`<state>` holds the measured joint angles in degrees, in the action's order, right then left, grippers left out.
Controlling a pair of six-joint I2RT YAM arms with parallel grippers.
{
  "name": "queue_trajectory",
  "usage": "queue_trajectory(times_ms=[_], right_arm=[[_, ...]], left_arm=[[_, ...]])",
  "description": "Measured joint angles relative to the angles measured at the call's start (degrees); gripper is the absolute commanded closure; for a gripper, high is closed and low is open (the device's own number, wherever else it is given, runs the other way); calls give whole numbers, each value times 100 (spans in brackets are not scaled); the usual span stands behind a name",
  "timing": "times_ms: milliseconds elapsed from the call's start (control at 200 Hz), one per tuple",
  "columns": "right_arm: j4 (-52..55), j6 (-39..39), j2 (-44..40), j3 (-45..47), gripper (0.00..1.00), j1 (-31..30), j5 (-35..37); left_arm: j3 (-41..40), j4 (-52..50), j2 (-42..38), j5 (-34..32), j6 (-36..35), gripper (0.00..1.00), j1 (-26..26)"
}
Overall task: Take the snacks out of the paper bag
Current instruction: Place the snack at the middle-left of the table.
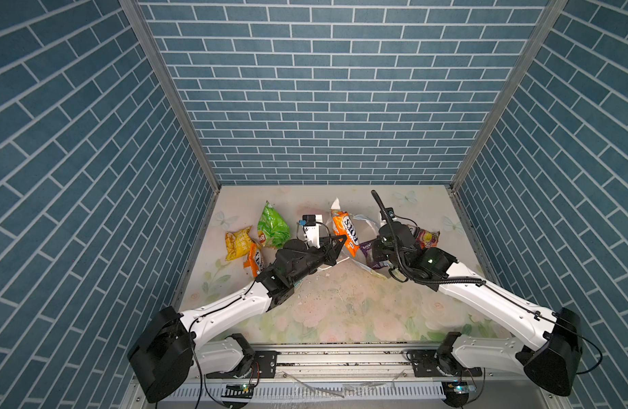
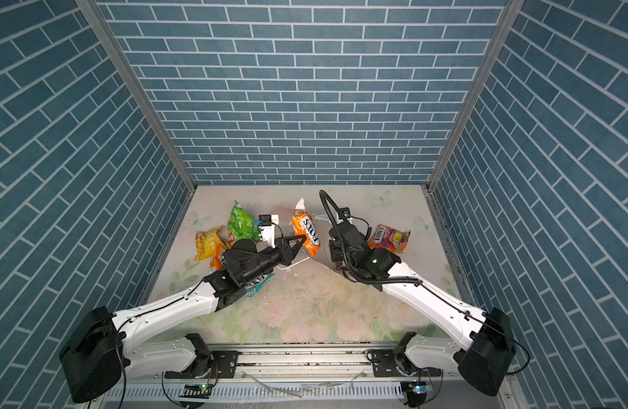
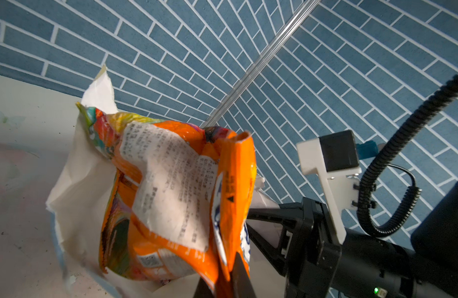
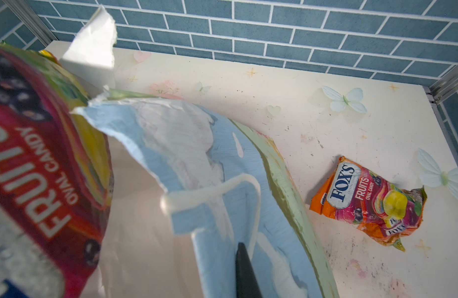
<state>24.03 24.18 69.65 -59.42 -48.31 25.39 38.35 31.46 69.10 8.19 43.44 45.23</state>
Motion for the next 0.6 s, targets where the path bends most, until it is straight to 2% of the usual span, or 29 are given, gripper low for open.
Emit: queue_trajectory(times_ms=[600], right_arm=[[-2,0,11,0,100,0,37]], left_arm=[[278,-857,-619,35,-190,100,-2]])
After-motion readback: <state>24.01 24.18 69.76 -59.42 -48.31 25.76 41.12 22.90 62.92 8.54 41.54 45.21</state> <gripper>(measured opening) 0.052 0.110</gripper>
